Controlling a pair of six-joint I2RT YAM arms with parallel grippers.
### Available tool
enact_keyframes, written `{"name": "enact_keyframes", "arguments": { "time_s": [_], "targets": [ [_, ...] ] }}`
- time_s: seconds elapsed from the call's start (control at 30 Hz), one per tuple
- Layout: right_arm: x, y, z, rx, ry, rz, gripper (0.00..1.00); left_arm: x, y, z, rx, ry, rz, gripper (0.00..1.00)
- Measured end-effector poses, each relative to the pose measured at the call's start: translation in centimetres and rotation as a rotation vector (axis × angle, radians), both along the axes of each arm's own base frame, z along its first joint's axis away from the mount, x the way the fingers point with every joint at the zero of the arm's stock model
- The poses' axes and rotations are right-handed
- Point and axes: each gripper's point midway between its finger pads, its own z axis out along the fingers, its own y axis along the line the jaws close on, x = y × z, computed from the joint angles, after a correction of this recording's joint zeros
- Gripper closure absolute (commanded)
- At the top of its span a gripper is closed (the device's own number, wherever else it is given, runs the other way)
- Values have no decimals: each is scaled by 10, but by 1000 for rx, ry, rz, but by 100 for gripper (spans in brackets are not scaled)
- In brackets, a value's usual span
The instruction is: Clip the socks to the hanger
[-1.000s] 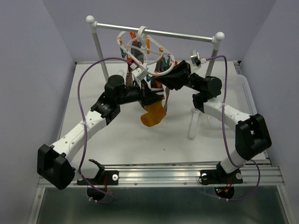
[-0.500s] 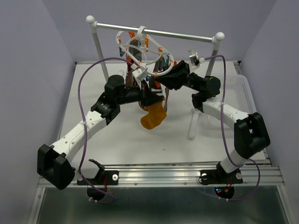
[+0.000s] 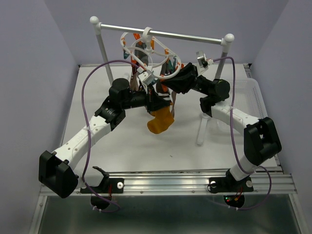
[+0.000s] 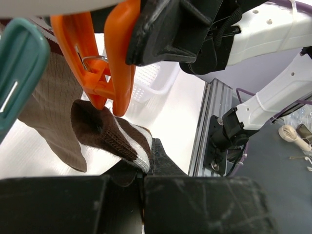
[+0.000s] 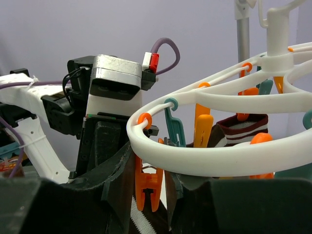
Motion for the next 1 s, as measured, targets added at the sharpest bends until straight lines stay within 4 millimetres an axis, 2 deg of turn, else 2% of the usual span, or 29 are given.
{"name": "enact_keyframes", "arguments": {
  "time_s": [0.43,0.73,1.0],
  "targets": [
    [-3,0,-3,-14,14,23,99,1,0,-1,10,-32,-6,100],
    [-2,1,-2,-13,9,21,99,-11,-1,-2,20,-84,-87,100],
    [-6,0,-4,-21,15,33,99,-10,0,-4,28,-94,-87,100]
  ]
}}
